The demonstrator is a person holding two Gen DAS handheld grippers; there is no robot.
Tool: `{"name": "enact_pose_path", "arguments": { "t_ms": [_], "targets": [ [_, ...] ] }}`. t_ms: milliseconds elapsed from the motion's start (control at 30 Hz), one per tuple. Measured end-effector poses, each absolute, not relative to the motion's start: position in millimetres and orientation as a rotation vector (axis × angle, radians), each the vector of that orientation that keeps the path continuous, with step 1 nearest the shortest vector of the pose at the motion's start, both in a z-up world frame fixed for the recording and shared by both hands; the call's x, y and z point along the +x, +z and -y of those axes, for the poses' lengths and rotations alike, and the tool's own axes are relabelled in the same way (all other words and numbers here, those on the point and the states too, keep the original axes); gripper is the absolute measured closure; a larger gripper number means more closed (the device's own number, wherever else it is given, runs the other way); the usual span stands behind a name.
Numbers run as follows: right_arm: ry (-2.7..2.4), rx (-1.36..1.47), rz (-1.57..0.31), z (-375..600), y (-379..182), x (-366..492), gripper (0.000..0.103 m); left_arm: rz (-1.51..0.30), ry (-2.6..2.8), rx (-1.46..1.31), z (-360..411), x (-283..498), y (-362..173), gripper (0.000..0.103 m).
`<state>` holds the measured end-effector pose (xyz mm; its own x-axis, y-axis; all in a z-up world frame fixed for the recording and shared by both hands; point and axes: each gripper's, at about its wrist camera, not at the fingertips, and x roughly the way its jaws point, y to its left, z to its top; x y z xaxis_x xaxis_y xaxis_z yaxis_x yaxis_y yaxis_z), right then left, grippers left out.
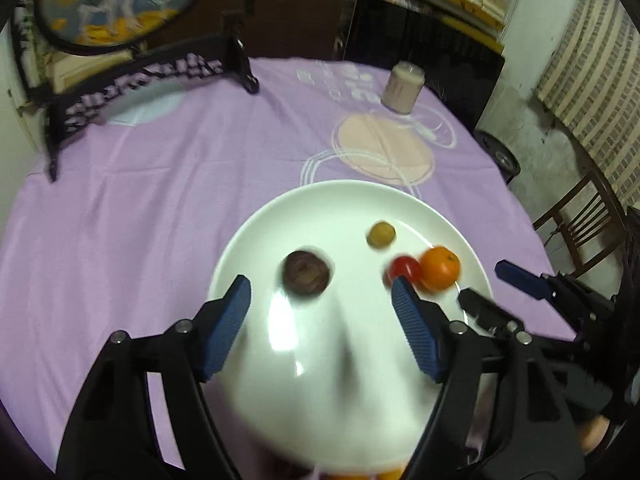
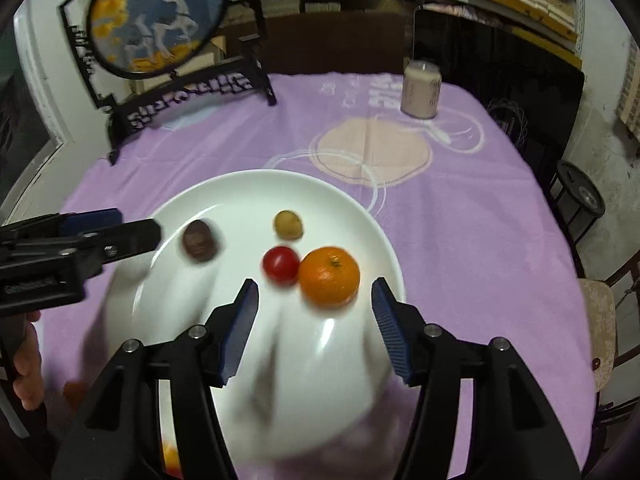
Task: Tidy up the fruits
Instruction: 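Move both held fruits over the white plate and open both tools, then grasp a dark purple fruit with the right tool while the left tool grasps an orange fruit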
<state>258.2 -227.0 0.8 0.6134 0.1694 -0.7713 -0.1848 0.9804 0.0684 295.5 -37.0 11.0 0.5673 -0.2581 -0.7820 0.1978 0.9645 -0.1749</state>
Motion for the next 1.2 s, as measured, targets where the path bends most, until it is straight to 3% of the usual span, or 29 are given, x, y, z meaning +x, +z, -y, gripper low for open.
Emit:
{"name": "enact_pose_path", "arguments": {
  "t_ms": [67,400,500,1067,1133,1200],
  "targets": [
    [0.217,-0.02,-0.863,225,8,232,0.04,-0.873,-0.246,-0.053,26,254,21,0.019],
    [0.257,-0.042,-0.881,213,6,133,0.035,-0.808,-0.15,-0.079,-37,129,9,0.018],
    [0.282,-0.049,-0.903,204,-2,110,0.032,-0.779,-0.117,-0.059,-48,101,8,0.013],
    [0.388,-0.097,-1.034,152,-57,64,0.032,-0.896,-0.156,-0.07,-62,54,-42,0.012],
    [0.383,-0.092,-1.023,149,-63,69,0.036,-0.906,-0.157,-0.066,-61,52,-46,0.012],
    [0.383,-0.093,-1.016,147,-68,73,0.057,-0.914,-0.159,-0.062,-59,50,-49,0.012]
  ]
}}
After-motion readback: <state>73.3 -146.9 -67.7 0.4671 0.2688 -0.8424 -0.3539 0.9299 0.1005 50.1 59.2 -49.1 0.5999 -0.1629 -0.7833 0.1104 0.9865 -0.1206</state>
